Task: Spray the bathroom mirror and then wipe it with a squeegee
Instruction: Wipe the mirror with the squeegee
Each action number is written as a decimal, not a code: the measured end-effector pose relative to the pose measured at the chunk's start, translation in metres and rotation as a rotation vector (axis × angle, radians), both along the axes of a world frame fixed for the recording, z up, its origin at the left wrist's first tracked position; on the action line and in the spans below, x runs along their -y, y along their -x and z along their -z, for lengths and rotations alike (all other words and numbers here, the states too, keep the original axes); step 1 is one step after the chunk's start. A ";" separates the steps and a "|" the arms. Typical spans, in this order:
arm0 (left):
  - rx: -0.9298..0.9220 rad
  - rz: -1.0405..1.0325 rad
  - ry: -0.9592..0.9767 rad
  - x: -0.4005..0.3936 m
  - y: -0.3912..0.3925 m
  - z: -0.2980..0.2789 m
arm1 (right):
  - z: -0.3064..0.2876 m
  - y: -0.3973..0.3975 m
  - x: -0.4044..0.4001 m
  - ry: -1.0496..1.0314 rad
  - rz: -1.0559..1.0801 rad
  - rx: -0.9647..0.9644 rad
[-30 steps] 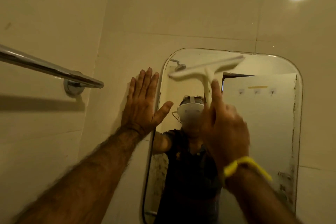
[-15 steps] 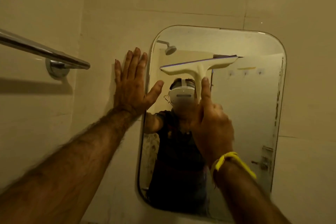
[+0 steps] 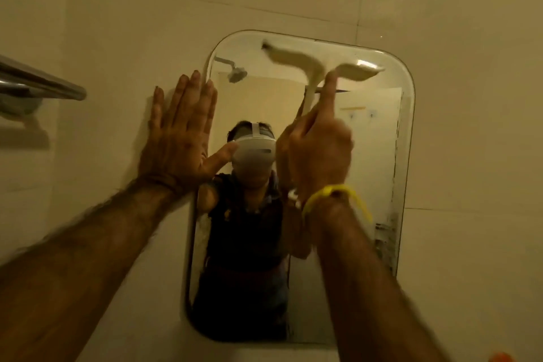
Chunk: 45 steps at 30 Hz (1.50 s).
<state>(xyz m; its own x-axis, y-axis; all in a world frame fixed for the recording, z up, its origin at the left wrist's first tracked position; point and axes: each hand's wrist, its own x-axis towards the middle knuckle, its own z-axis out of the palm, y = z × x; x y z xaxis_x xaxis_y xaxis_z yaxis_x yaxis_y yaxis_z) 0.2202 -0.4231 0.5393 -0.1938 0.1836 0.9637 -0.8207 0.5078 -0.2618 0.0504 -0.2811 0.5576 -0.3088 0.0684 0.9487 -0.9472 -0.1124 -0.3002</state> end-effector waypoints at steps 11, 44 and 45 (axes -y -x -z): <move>0.024 -0.007 -0.025 0.001 -0.003 0.001 | 0.001 0.031 -0.019 0.008 -0.006 0.118; 0.004 0.004 -0.058 -0.008 -0.003 0.002 | 0.045 0.039 -0.025 0.098 -0.046 0.251; 0.001 0.008 -0.048 -0.007 -0.003 0.002 | 0.031 0.042 -0.025 0.122 -0.043 0.260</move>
